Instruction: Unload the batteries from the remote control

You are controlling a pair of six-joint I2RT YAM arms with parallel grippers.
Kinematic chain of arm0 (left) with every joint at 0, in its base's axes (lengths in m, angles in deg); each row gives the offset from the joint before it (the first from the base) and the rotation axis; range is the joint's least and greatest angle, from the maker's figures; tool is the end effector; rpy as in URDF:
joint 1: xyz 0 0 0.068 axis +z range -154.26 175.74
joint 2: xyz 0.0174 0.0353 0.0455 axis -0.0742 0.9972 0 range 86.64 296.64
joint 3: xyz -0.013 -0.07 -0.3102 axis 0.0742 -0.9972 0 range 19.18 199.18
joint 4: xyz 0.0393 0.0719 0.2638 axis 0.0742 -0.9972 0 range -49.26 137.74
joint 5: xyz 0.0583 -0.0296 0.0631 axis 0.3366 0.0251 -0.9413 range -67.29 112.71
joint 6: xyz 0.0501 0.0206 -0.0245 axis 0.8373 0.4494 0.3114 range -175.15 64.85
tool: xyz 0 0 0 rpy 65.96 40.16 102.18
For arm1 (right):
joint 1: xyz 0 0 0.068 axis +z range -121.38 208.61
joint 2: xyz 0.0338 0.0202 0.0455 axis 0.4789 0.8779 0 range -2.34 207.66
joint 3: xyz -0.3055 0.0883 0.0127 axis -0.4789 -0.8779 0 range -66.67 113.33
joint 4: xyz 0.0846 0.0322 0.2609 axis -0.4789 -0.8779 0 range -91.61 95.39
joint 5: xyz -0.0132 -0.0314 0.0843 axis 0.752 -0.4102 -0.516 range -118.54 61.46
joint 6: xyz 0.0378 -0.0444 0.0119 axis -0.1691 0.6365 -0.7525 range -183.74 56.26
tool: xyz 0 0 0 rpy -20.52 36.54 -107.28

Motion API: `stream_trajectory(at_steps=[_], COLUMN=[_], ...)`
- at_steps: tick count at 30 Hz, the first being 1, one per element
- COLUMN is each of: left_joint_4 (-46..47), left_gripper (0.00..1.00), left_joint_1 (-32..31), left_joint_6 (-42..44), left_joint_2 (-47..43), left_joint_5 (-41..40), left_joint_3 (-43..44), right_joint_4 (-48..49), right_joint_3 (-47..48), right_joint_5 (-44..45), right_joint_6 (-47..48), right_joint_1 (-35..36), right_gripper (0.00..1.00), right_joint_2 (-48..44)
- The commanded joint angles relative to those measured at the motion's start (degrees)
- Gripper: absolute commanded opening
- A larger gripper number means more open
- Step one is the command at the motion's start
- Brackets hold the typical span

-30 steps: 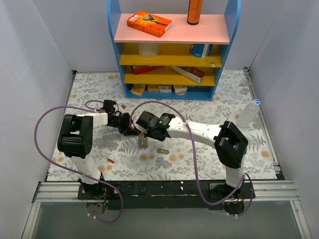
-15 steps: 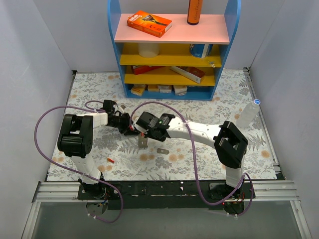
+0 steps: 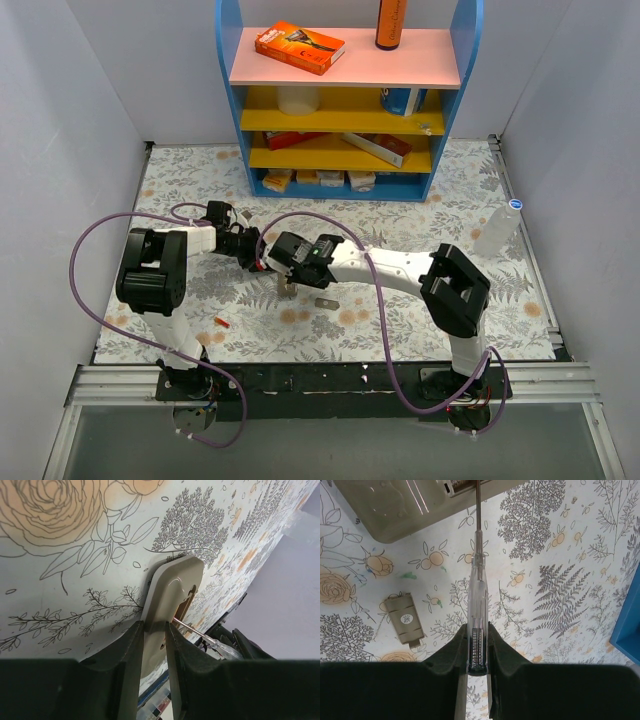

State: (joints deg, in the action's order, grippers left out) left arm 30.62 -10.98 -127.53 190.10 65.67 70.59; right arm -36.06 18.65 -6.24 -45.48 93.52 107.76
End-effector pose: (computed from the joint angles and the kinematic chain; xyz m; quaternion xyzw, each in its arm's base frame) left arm 0.3318 -0.0690 0.1481 0.4405 -0.8049 0.3849 0.0997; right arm 0.1993 0.3866 0.2459 -0.6074 0.7446 -0.0938 0.2604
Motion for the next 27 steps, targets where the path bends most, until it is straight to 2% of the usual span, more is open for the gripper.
stream_trajectory(at_steps=[1,6,19,27], left_joint_4=[0.95,0.08,-1.07,-1.94], left_gripper=[0.23,0.22,0.24,0.23], left_joint_1=[-0.05,-0.05,-0.13,-0.66], left_joint_6=[0.22,0.4,0.57,0.48], left_joint_2=[0.69,1.39,2.45,3.41], left_joint_5=[0.81,-0.51,-2.53,-4.81], left_joint_3=[-0.35,-0.18,-0.18,0.08], right_joint_4=[5.76,15.25,23.34,25.8], right_joint_3=[-2.96,-14.28,-23.52,-25.38], right_joint_5=[-2.7,-6.39,-9.21,-9.74], right_joint_6=[2.13,5.12,0.02,-1.3], right_joint_1=[0.22,-0.39,-3.12,-3.2], right_gripper=[0.01,0.01,0.01,0.01], right_joint_2=[-1.2,-6.48,-9.99,-10.52])
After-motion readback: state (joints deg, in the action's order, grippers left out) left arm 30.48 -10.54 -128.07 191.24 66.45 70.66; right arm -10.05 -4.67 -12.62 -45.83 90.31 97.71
